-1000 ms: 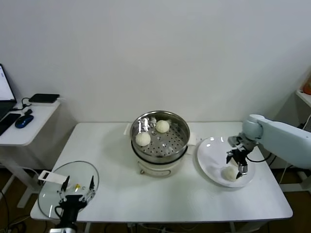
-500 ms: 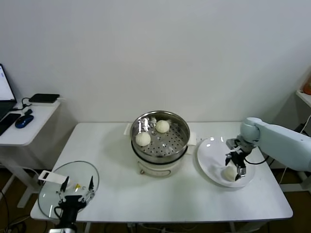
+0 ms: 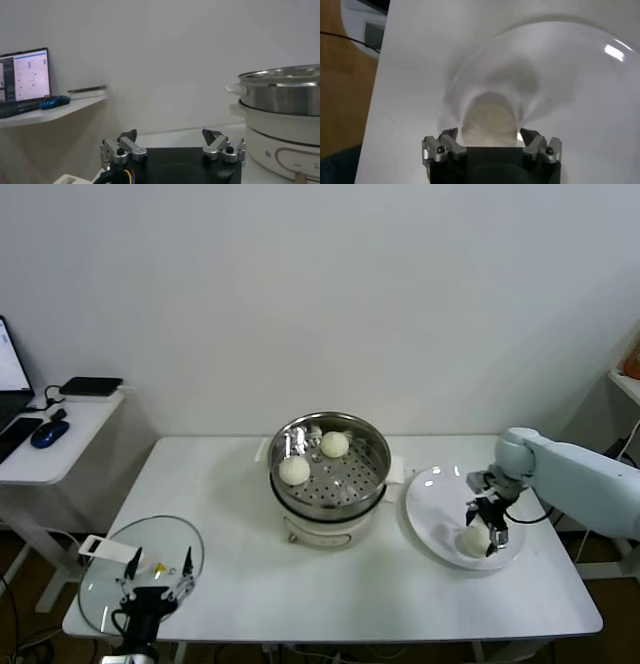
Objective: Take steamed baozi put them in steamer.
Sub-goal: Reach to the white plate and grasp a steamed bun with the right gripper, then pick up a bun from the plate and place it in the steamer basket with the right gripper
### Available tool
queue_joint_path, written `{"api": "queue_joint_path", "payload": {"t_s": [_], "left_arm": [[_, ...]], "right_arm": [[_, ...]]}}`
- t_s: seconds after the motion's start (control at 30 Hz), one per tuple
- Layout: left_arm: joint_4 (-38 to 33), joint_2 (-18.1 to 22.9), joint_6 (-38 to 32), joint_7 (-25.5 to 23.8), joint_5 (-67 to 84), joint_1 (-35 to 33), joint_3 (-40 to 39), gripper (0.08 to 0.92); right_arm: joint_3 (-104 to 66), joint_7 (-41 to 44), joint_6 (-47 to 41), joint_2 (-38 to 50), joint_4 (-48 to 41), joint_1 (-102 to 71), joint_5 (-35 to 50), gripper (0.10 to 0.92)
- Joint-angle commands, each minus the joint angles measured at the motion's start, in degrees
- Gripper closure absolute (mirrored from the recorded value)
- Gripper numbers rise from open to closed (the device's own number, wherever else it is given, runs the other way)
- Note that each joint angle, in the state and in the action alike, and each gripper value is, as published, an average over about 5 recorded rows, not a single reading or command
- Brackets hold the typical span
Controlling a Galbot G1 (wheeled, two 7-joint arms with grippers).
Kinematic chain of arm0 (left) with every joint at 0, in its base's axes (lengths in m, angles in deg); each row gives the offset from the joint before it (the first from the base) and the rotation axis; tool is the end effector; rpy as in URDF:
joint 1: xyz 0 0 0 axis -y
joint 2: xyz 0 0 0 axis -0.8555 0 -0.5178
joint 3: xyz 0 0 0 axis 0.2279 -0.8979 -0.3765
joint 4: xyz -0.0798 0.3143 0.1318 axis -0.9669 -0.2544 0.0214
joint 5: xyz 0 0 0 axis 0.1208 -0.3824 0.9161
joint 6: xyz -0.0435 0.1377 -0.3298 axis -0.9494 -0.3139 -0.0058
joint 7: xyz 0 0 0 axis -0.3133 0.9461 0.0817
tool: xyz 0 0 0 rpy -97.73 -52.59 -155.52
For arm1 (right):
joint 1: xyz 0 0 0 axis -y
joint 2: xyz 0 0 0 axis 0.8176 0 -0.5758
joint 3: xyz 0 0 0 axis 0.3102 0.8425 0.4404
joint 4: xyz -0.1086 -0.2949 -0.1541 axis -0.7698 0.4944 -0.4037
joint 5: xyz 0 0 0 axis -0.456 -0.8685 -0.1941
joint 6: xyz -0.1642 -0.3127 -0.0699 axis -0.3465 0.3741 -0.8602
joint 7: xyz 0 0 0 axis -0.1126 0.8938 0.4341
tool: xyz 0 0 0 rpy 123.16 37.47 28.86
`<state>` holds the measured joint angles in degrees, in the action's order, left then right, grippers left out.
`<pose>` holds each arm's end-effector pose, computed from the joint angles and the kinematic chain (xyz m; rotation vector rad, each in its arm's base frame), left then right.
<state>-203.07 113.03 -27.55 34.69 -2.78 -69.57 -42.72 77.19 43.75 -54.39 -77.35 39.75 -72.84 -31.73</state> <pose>0.1291 0.0786 -0.3529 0.1598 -3.0431 -0.2216 0.5501 -0.1832 -0.2365 1.4092 -1.0719 1.2462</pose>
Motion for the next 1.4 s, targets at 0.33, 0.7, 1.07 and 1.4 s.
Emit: {"api": "queue_joint_path", "payload": {"t_s": [0.33,0.7,1.07,1.4], "left_arm": [[0.0,0.0,-0.1,0.1,0.1,-0.3,0.1,0.177],[0.0,0.0,-0.2,0.1,0.2,-0.3,0.1,0.177],[-0.3,0.0,0.2,0.1,-0.1,0.1,0.0,0.177],[-0.4,-0.1,0.3,0.0,-1.0,-0.5,-0.1,0.177]], "right_arm": [[-0.4,0.0,0.1,0.2,0.3,-0.4,-0.6,0.329],[-0.5,0.1,0.7,1.5,2.3,0.8,-0.5,0.334],[3.1,2.0,7.3,4.9,12.3,12.3,-2.2,0.338],[5.6,2.9,18.5,5.2,25.0,26.7,-10.3,0.338]]}}
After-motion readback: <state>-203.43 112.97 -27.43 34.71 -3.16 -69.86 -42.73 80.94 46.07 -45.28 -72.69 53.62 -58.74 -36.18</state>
